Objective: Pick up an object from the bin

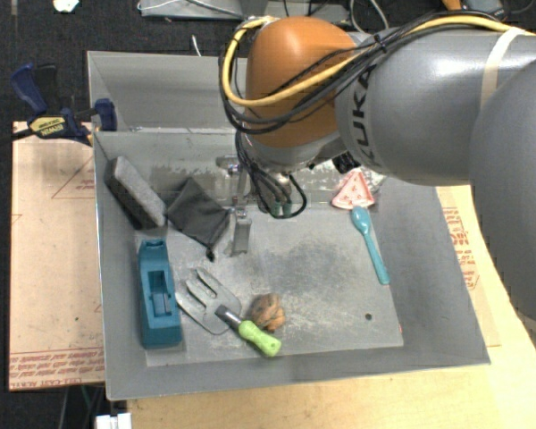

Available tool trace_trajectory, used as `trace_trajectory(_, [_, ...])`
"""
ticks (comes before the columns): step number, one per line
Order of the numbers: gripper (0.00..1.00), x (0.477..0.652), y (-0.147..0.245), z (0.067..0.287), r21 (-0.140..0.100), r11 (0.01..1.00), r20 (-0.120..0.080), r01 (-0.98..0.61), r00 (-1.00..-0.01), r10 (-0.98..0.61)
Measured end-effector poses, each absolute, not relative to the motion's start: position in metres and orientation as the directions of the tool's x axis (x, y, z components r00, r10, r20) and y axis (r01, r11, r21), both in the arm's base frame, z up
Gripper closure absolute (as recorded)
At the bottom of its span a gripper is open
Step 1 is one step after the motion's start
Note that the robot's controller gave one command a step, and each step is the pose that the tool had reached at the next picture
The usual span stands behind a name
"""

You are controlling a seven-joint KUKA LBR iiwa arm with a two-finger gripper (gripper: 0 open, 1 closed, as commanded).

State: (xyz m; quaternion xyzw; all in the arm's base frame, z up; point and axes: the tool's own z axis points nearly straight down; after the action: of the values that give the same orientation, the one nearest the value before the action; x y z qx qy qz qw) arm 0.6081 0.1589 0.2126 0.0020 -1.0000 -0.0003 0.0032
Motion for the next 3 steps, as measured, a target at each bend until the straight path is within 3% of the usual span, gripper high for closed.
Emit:
trace_trajectory(1, [0.00,0.610,0.158,0.218,0.002,1.000,-0.002,-0.001,-1.000,-0.001])
trace_trajectory(2, [0.00,0.625,0.167,0.128,0.003,1.000,-0.005,-0.024,-1.000,-0.024])
trace_trajectory(3, [0.00,0.619,0.180,0.120,0.007,0.970,-0.006,0.244,-0.970,0.245])
